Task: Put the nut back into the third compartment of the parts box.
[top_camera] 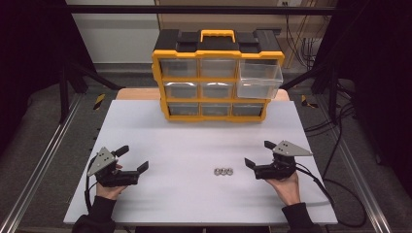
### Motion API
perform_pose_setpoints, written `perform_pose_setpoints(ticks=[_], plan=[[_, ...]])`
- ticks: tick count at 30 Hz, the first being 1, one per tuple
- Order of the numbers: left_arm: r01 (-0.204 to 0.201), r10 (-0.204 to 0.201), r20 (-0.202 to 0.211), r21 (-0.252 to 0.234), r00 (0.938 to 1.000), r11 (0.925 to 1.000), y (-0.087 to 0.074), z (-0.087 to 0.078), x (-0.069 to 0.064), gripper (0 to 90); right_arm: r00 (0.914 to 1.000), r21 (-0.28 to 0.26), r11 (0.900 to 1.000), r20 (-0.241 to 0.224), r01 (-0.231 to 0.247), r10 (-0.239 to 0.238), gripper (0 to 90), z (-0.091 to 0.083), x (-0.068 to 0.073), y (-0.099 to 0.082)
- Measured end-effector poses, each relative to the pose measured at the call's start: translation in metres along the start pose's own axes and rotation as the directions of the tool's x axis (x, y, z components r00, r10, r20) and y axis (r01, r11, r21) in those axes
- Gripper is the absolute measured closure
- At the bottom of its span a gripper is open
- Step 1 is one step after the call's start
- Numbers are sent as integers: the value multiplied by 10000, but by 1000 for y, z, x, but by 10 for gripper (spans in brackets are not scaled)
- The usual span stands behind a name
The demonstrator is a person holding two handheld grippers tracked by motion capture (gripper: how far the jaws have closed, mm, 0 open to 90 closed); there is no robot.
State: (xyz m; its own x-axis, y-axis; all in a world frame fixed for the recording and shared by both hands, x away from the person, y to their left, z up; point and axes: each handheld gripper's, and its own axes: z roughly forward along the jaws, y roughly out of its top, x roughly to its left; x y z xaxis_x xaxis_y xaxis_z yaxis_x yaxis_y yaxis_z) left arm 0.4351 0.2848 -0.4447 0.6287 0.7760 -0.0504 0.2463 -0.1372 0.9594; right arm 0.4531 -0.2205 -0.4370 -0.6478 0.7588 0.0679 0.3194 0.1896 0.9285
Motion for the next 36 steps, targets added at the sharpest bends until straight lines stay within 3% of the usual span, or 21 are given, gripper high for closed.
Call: perform_pose_setpoints(ticks=[12, 22, 36], plan=[[-21, 21, -10, 13, 10000, 10000, -1, 0, 0, 10, 9987, 1095, 9938, -481, 190, -138, 49, 29, 13, -3], [0, 0, 12, 54, 10000, 10000, -1, 1, 0, 10, 9966, 2190, 9752, -807, 312, -138, 109, 47, 21, -20], [-5, 5, -27, 114, 10000, 9999, -2, 1, 0, 12, 9879, 3003, 9528, -1553, 434, 40, 399, 62, 24, -32]])
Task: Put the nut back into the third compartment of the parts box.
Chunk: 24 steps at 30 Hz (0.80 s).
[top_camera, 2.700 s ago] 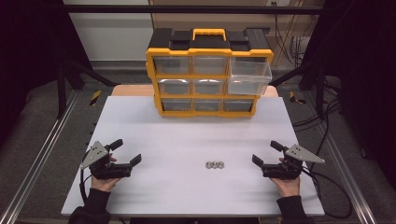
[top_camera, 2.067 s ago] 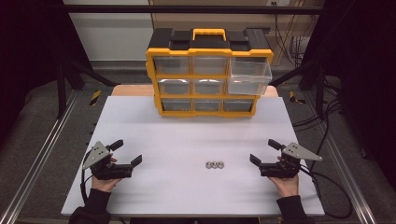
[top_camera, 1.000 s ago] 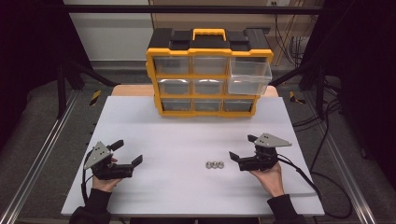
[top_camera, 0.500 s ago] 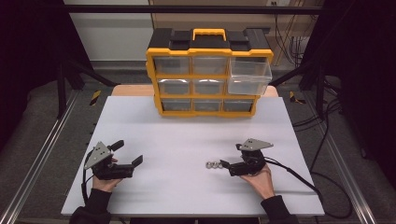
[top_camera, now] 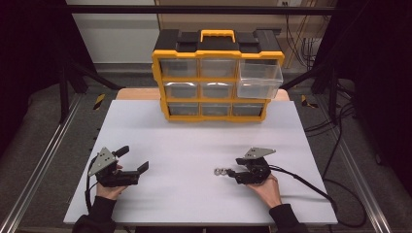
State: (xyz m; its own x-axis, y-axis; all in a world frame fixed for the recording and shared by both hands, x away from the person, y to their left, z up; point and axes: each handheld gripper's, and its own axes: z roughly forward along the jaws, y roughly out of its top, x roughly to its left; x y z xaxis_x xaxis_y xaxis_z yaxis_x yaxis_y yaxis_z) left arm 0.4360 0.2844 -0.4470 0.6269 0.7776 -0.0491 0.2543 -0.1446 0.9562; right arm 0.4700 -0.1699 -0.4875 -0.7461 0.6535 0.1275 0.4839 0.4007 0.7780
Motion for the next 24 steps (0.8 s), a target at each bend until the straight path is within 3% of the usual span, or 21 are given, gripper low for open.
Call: perform_pose_setpoints(ticks=[15, 24], plan=[[-5, 5, -11, 38, 10000, 10000, 0, 0, 0, 15, 9990, 495, 9982, -319, 335, -319, 653, 8, 3, 0], [2, -2, -9, 20, 10000, 10000, 0, 0, 0, 16, 9982, 622, 9969, -373, 490, -467, 699, 9, 3, -1]])
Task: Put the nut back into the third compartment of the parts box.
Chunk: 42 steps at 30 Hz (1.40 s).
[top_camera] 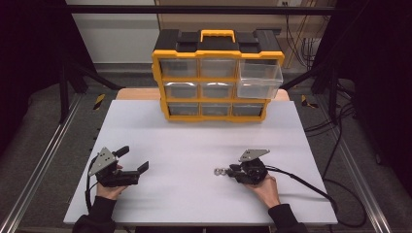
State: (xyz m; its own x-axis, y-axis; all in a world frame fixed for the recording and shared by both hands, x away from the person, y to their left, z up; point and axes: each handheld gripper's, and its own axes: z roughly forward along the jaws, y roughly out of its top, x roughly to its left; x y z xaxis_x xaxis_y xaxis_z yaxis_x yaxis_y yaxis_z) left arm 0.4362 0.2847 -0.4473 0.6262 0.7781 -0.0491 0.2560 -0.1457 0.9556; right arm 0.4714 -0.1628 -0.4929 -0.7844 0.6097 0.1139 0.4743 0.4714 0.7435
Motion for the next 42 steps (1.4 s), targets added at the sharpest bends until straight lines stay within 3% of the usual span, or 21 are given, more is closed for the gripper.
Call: perform_pose_setpoints(ticks=[10, 32, 42], plan=[[26, -26, 33, 10, 10000, 10000, 0, 0, 0, 17, 10000, 62, 10000, -5, -71, 71, 703, -2, -1, 2], [33, -33, -49, -36, 10000, 10000, 0, -1, 1, 16, 9997, -1257, 9918, 101, -211, 226, 703, -41, -2, 15], [41, -41, -38, -94, 10000, 9999, 0, -1, 0, 17, 9989, -2091, 9777, 378, -203, 288, 703, -73, -6, 29]])
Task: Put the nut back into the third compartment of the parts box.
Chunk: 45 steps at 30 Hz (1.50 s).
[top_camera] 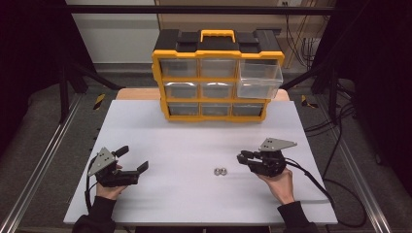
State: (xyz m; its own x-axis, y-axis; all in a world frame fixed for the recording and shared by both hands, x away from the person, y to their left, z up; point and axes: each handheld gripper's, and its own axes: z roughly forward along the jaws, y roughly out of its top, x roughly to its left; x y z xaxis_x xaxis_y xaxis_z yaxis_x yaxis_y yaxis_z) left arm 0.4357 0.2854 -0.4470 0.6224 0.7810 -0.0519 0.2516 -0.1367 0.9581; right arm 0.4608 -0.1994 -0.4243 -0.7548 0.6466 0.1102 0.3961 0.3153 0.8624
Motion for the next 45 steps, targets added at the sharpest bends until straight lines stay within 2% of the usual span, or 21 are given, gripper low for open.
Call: perform_pose_setpoints(ticks=[9, 10, 11, 14, 21, 22, 28, 30, 32, 38, 45], plan=[[8, -8, -27, 28, 10000, 10000, 0, 0, 1, 16, 9994, -862, 9958, 217, 295, -277, 703, -25, 0, 34], [9, -9, -25, 18, 10000, 10000, 0, 0, 1, 16, 9990, -1033, 9939, 250, 392, -368, 703, -30, 0, 44], [6, -6, -21, 8, 10000, 10000, 0, 0, 1, 16, 9990, -1033, 9939, 250, 392, -368, 703, -30, 0, 44], [4, -4, -36, 12, 10000, 10000, 0, 0, 1, 16, 9980, -1365, 9893, 419, 520, -467, 703, -41, 0, 62], [25, -25, -62, -18, 10000, 10000, 0, 0, 2, 16, 9962, -1640, 9842, 649, 672, -572, 703, -53, 0, 86], [24, -24, -56, -10, 10000, 10000, 0, 0, 2, 16, 9955, -1751, 9818, 716, 731, -613, 703, -57, -1, 95], [29, -29, -62, -23, 10000, 10000, 0, 0, 2, 16, 9945, -2072, 9750, 829, 801, -640, 703, -65, -4, 112], [36, -37, -59, -17, 10000, 10000, 0, 0, 2, 15, 9934, -2208, 9716, 941, 851, -657, 703, -69, -4, 125], [36, -36, -64, -23, 10000, 10000, 0, 0, 2, 16, 9930, -2240, 9707, 978, 872, -666, 703, -70, -4, 127], [33, -33, -66, -26, 10000, 10000, 0, 0, 2, 16, 9893, -2425, 9645, 1245, 1042, -756, 703, -77, -6, 153], [44, -44, -73, -39, 10000, 10000, 0, -1, 2, 16, 9849, -2525, 9611, 1567, 1116, -732, 703, -80, -10, 171]])
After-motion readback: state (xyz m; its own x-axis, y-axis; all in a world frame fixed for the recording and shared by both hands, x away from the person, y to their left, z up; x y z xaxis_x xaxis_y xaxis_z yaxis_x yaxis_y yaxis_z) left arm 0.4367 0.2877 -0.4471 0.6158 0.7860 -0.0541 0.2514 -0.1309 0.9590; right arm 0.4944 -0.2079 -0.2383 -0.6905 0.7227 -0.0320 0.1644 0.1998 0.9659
